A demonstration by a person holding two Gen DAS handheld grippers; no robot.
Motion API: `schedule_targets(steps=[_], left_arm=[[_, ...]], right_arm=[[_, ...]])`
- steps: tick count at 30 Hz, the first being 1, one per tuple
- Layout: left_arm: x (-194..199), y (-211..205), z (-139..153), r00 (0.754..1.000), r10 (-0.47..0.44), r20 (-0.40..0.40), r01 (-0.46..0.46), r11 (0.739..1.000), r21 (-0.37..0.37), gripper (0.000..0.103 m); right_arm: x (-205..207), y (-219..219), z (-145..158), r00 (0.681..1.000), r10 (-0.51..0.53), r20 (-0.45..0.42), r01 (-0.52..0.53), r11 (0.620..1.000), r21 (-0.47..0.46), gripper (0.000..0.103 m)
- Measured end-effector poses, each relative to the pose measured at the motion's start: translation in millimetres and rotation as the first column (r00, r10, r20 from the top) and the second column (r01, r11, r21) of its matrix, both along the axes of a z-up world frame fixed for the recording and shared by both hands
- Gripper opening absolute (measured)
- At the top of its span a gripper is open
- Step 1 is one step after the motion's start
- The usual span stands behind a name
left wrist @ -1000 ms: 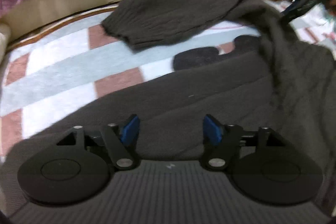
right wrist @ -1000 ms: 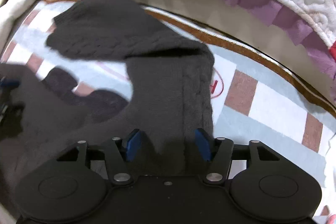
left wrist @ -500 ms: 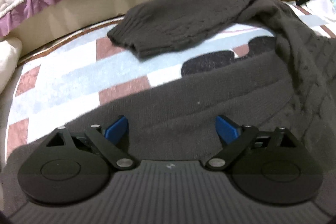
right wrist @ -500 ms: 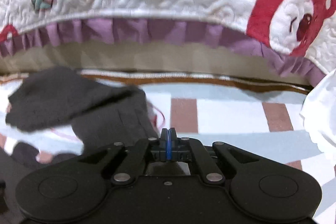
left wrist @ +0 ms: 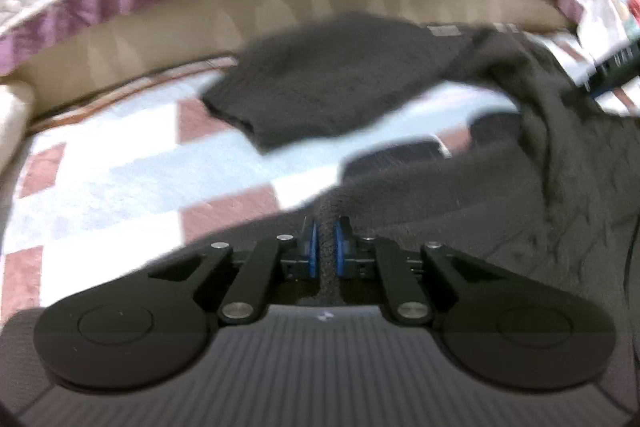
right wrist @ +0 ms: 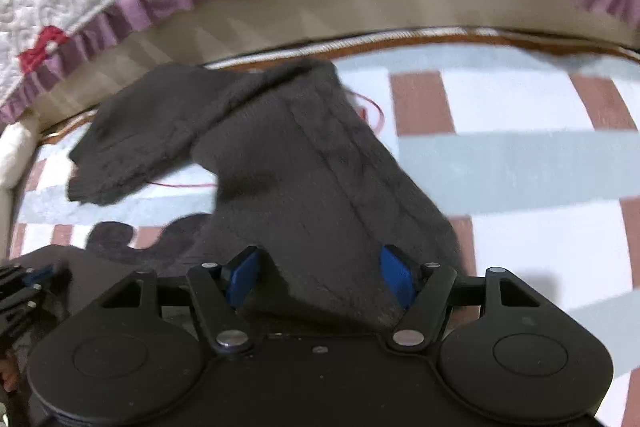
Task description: Fold clothes
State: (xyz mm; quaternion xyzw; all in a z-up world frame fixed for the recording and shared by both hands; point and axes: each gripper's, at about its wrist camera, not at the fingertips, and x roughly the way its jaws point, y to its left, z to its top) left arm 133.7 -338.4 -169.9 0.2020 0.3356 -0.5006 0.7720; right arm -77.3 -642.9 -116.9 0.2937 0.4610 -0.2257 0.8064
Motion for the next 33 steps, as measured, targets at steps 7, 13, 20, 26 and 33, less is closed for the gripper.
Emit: schedule_targets(steps=[7,13,20,26,33], left_arm=[[30.2,18.2,9.8,0.991,0.126,-0.049,-0.130,0.988,-0.085,0.007],[24.9,20.3,14.9,0.989,0.149,-0.013,-0.149,0.982,-0.120,0.007],[47.5,25.4,10.1,0.970,0.243,-0.010,-0.243,0.967,-0.072,0.000],[76.1,53.9,8.3,0.933,0.309,-0.186,-0.312,0.950,0.015,0.031],[77.0,86.5,13.3,0.940,0.331,-0.087,-0.317,0.937,0.143,0.066]], right_arm=[[-7.0,7.7,-9.5,0.963,-0.254,-0.091,0.259,0.965,0.045,0.086],[-2.5,37.7,-5.1,0.990,-0.135,-0.032,0.128,0.979,-0.161,0.013],[-9.6,64.4,24.5,0.998,-0.045,-0.039,0.017,0.839,-0.544,0.012],[-3.5,50.4,-2.9,0.990,-0.090,-0.112,0.022,0.867,-0.498,0.015],[-4.2,43.2,8.0,0.979,-0.148,-0.139,0.054,0.850,-0.523,0.025]])
